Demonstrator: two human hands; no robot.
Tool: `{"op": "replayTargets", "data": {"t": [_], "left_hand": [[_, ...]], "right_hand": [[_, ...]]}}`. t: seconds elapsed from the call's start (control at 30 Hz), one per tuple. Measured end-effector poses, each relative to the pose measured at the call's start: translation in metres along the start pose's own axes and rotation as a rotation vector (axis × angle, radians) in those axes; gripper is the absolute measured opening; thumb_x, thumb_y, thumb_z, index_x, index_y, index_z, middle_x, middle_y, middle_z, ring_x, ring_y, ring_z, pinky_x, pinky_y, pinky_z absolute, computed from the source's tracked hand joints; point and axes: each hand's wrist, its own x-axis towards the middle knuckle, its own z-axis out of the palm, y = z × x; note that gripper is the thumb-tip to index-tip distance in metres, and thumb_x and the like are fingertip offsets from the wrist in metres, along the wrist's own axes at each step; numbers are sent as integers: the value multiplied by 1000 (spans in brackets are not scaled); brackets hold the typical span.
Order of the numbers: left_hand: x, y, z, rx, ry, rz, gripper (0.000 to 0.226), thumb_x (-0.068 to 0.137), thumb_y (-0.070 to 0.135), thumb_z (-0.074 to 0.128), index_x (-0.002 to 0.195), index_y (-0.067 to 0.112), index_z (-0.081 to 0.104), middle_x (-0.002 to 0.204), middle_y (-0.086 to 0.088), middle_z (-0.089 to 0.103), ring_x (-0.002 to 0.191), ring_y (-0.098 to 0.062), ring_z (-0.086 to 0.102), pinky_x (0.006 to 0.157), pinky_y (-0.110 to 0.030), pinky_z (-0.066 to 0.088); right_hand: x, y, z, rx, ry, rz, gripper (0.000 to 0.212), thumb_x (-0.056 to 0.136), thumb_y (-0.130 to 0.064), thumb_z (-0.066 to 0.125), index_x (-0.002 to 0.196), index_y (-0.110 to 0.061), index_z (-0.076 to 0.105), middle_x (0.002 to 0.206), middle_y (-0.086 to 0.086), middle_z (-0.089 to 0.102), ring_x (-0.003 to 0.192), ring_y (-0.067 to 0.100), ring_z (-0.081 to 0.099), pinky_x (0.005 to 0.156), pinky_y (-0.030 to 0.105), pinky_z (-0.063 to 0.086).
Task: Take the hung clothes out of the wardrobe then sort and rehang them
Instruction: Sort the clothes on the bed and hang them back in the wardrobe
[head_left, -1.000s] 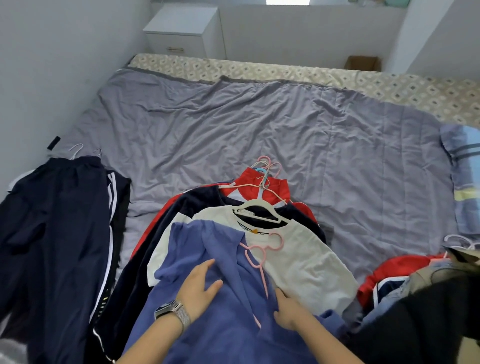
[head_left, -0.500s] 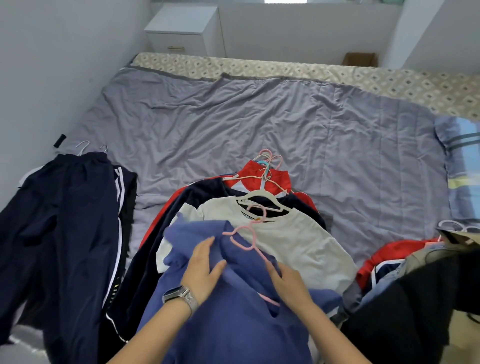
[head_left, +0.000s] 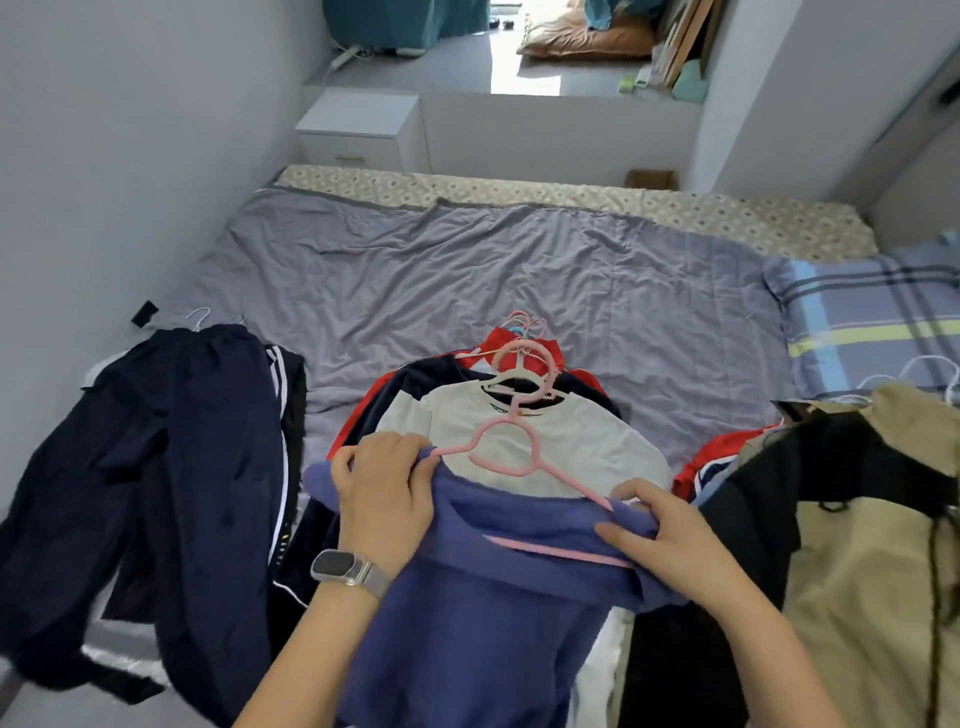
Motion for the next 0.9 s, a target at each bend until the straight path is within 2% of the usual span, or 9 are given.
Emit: {"op": "replayTargets", "data": {"t": [0.17,0.27,0.33,0.5,0.63,0.7,0.77,0.83,0.9], "left_hand": [[-51,-17,-124,-15,75,-67,14,81,26,50,80,19,62,68,7,53,68,-26,51,69,-35,33],[-92,-31,-181,-124,0,-141,16,81,31,45,81,27,60,70,9,59,75,-25,55,78,-44,41],[-116,-39,-209,-180,-5,-171,17,80,33,42,80,30,59,70,10,61,77,-22,56,83,-47,42],[-151,-56,-254,-169,-20,-153,21,79,36,39,82,30,60,73,10,60,83,-25,56,88,-45,39],[-169,-60,-276,-188,-51,-55,29,82,42,33,86,30,59,78,7,63,85,-24,57,89,-49,39],[-175,-57,-285,-177,-30,-10,34,83,43,30,89,28,60,79,7,63,85,-23,55,85,-43,35],[-180,-54,-294,-148,13,32,35,85,41,30,90,26,61,79,6,62,84,-24,55,79,-37,29],[-184,-48,-301,-125,34,92,38,85,44,29,89,25,63,76,9,60,81,-23,54,75,-36,28],[-189,-40,-302,-123,28,170,37,85,45,30,87,28,63,70,15,54,75,-18,51,72,-35,29]], "right_hand": [[-90,-72,19,132,62,-72,28,84,-30,69,107,-40,56,107,-25,61,104,-6,56,91,20,44],[-135,-113,43,252,89,-73,37,86,-50,52,123,-52,44,111,-26,57,114,-10,48,97,20,37],[-160,-133,54,324,80,-98,33,90,-48,44,123,-48,48,112,-27,57,117,-8,47,98,21,36],[-212,-160,70,146,74,-194,25,101,-13,42,104,-23,65,101,-7,68,103,7,60,94,26,43],[-248,-179,86,-8,286,-213,23,98,-12,47,94,-24,66,90,-13,68,92,1,58,81,14,41],[-261,-193,94,-103,400,-232,22,97,-12,49,94,-23,67,89,-15,66,89,1,55,80,9,38],[-271,-204,102,-191,469,-256,21,97,-13,50,95,-22,70,89,-14,66,87,4,52,82,13,38],[-277,-210,107,-264,531,-282,21,96,-17,51,93,-23,71,85,-16,65,81,5,49,81,27,41],[-282,-219,117,-271,535,-309,20,95,-20,51,88,-27,69,77,-22,60,76,1,47,76,29,41]]}}
